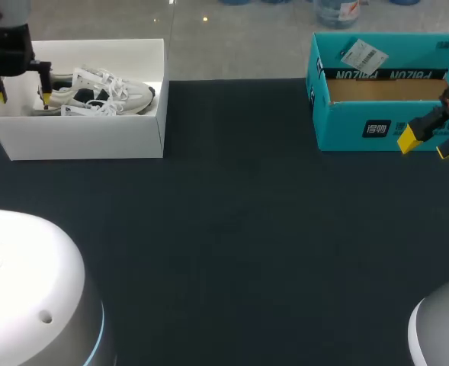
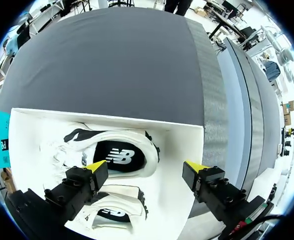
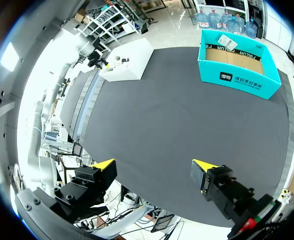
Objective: Take the shoe out of the shoebox, open the shoe tongue, remove and reinsert the insole, then place the shoe into the shoebox
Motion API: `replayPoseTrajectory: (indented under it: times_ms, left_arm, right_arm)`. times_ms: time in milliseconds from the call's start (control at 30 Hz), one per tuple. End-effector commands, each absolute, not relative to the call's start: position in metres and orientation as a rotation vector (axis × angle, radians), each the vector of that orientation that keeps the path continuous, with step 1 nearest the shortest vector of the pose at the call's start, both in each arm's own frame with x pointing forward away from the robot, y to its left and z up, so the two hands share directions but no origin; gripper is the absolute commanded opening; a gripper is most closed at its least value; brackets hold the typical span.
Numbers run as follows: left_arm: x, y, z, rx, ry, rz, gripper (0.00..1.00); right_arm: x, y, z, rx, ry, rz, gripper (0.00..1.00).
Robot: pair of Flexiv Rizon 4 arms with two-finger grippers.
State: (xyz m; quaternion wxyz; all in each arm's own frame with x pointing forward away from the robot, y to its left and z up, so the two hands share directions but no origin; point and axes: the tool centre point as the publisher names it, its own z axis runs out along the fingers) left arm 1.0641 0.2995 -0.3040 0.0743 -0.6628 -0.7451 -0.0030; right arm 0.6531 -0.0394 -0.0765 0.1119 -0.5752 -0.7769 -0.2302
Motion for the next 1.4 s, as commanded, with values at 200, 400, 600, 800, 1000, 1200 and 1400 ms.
replayPoseTrajectory:
  times_ms: [200,400,600,800,1000,1200,1400]
  left_arm:
    - [1.076,0.306,-0.317,-1.978,-2.218,0.054,1.0]
    - [1.068,0.303,-0.325,-1.992,-2.204,0.068,1.0]
    - [1.066,0.307,-0.337,-1.99,-2.199,0.09,1.0]
    - [1.064,0.307,-0.345,-1.993,-2.198,0.088,1.0]
    - [1.062,0.306,-0.346,-2.003,-2.197,0.089,1.0]
    - [1.063,0.305,-0.348,-2.014,-2.198,0.079,0.81]
    - [1.065,0.307,-0.355,-2.009,-2.203,0.06,0.0]
  right_arm:
    - [0.656,-0.039,-0.076,-1.687,-2.28,-0.667,1.0]
    - [0.656,-0.039,-0.076,-1.687,-2.28,-0.667,1.0]
    - [0.656,-0.039,-0.076,-1.687,-2.28,-0.667,1.0]
    - [0.656,-0.039,-0.076,-1.687,-2.28,-0.667,1.0]
    - [0.656,-0.039,-0.076,-1.687,-2.28,-0.667,1.0]
    - [0.656,-0.039,-0.076,-1.687,-2.28,-0.667,1.0]
    - [0.656,-0.039,-0.076,-1.687,-2.28,-0.667,1.0]
